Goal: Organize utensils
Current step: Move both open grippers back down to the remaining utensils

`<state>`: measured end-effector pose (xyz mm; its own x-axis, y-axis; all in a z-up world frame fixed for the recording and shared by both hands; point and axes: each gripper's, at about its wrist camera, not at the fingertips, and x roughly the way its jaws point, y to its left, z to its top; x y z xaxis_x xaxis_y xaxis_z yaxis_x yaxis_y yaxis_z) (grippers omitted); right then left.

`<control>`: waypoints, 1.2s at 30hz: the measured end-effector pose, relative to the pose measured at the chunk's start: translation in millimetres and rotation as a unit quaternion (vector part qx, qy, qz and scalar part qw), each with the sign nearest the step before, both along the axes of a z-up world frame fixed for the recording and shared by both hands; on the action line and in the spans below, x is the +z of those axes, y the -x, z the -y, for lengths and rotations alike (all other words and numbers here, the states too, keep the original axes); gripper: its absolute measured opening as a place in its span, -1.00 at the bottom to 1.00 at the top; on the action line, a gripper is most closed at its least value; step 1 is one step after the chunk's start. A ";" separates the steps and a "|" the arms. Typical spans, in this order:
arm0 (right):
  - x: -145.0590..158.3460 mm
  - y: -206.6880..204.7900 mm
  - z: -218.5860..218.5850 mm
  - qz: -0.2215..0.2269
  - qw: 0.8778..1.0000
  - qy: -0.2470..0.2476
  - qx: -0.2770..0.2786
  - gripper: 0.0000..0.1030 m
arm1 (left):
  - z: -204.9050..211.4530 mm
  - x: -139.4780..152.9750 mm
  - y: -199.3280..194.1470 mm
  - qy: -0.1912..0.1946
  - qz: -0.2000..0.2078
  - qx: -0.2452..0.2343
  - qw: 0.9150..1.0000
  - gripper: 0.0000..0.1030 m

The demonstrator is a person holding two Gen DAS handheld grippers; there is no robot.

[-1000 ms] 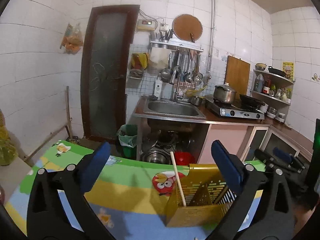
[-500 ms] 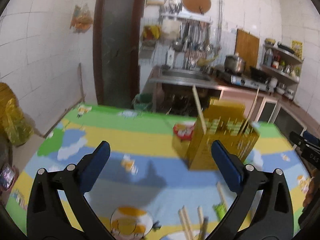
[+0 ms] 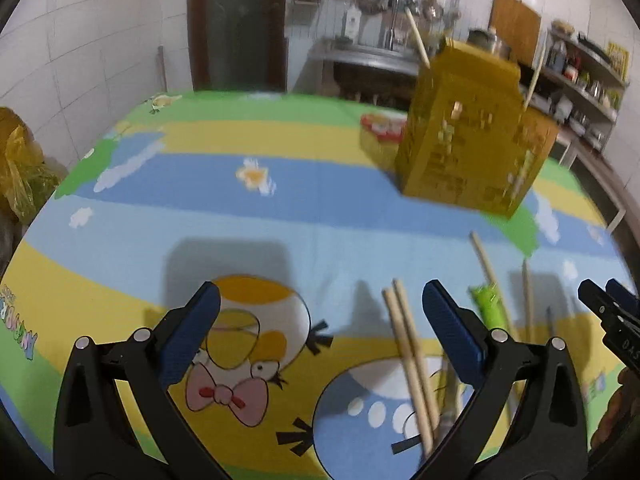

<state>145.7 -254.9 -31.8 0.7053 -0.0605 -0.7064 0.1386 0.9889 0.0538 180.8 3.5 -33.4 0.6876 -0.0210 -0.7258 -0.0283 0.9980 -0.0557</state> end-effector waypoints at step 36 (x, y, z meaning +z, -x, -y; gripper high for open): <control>-37.1 0.7 -18.0 -0.063 0.998 0.010 0.005 0.55 | 18.7 -37.7 -9.6 -0.034 -0.064 -0.021 0.997 0.91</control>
<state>145.0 -236.8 -69.0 0.6121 -0.0691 -0.7877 0.1335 0.9909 0.0168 190.4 -15.2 -71.1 0.5887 0.0044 -0.8084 0.0114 0.9998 0.0137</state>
